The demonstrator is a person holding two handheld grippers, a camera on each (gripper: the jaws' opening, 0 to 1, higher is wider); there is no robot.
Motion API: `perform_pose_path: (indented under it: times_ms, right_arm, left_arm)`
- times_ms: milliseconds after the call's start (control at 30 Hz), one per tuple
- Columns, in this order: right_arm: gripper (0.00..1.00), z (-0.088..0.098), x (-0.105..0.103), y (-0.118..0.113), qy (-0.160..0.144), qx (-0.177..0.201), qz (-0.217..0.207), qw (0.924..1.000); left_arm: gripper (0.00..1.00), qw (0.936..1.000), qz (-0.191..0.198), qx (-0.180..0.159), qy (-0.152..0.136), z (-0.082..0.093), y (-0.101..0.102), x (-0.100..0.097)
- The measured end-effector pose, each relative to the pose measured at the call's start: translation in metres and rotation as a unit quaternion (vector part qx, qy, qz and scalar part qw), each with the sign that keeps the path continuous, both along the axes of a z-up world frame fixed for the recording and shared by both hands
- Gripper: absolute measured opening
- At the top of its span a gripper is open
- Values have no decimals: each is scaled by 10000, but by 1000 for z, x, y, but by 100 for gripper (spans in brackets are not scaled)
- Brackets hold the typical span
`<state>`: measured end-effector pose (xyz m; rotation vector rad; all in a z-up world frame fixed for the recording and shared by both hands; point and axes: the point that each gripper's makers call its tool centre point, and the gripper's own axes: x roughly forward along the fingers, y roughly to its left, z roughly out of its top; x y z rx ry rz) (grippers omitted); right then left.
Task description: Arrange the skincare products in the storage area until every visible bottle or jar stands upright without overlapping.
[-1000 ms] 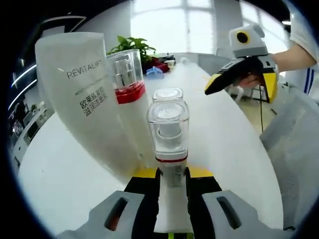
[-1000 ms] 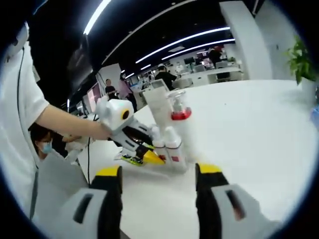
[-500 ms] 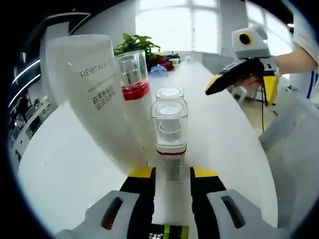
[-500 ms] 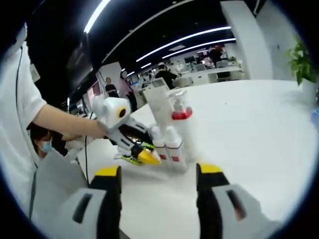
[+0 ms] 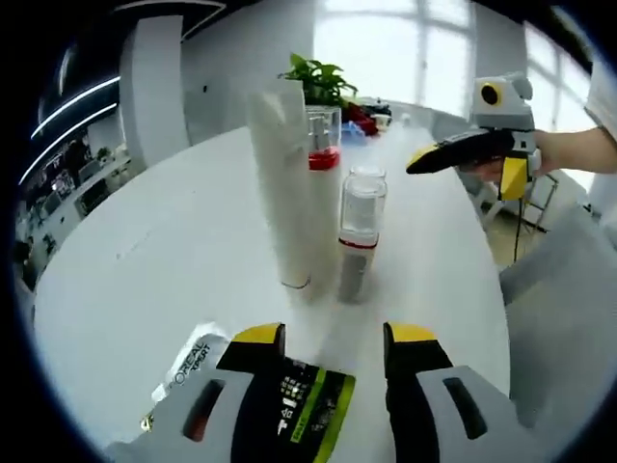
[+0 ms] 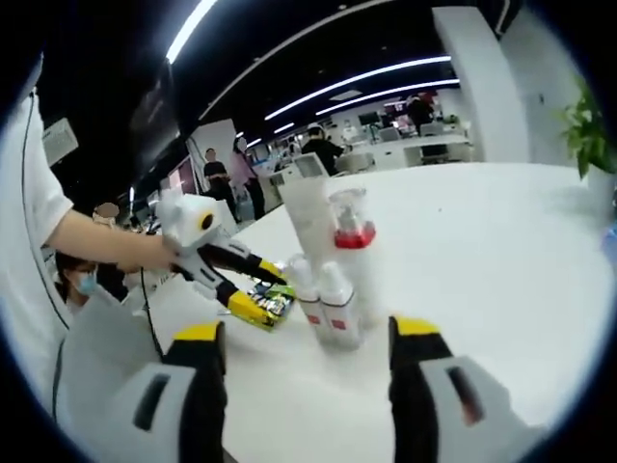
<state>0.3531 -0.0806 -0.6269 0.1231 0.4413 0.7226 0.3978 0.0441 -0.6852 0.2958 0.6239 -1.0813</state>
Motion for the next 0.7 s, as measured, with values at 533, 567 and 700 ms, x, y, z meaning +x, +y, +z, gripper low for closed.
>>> perform_pose_path:
  times_ms: [533, 567, 700]
  right_arm:
    - [76, 14, -1, 4, -87, -43, 49, 9999]
    - [76, 15, -1, 4, -87, -43, 44, 9999]
    - [76, 17, -4, 5, -104, -35, 34, 9999]
  left_arm:
    - [53, 9905, 1340, -169, 245, 15, 66, -10]
    - [54, 9892, 1432, -188, 258, 18, 71, -11]
    - [57, 9849, 1686, -311, 248, 26, 82, -16]
